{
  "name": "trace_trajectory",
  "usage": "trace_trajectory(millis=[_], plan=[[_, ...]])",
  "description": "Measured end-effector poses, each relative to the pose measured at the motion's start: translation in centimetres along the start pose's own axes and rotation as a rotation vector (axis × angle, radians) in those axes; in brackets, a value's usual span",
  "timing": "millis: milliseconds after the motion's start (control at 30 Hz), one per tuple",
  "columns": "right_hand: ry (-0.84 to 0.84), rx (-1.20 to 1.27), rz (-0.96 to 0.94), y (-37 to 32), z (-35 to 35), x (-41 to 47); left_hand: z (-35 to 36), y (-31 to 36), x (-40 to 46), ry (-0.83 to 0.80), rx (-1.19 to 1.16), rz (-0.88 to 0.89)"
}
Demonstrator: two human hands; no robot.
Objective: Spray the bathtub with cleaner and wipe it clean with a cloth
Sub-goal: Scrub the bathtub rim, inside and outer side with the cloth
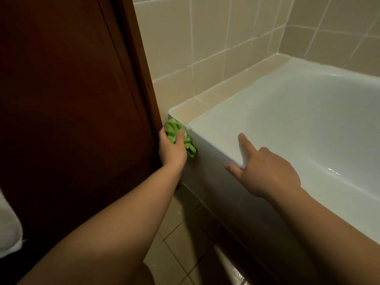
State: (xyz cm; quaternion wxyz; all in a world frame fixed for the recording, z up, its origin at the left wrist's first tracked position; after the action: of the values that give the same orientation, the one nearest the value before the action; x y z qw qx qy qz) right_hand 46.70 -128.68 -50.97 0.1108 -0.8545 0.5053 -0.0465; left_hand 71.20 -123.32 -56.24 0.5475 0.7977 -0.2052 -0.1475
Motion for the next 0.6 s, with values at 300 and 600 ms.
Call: trace_trajectory(millis=[300, 600], plan=[[0.023, -0.007, -0.001, -0.5, -0.6, -0.6, 1.0, -1.8, -1.5, 0.051, -0.177, -0.161], [0.032, -0.018, 0.001, -0.3, -0.6, -0.8, 2.2, -4.4, -2.7, -0.004, -0.269, -0.217]])
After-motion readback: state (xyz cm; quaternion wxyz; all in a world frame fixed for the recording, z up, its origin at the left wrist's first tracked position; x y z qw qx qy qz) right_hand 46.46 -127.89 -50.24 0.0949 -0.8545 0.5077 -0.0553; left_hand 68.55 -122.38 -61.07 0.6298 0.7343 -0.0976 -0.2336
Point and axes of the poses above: each hand's wrist, its own x-axis towards the middle knuckle, its own z-axis out of the palm, y = z × x, the point moved 5 cm from there along x, towards the middle knuckle, and after that the axes turned 8 degrees about x, right-handed, at the moved point
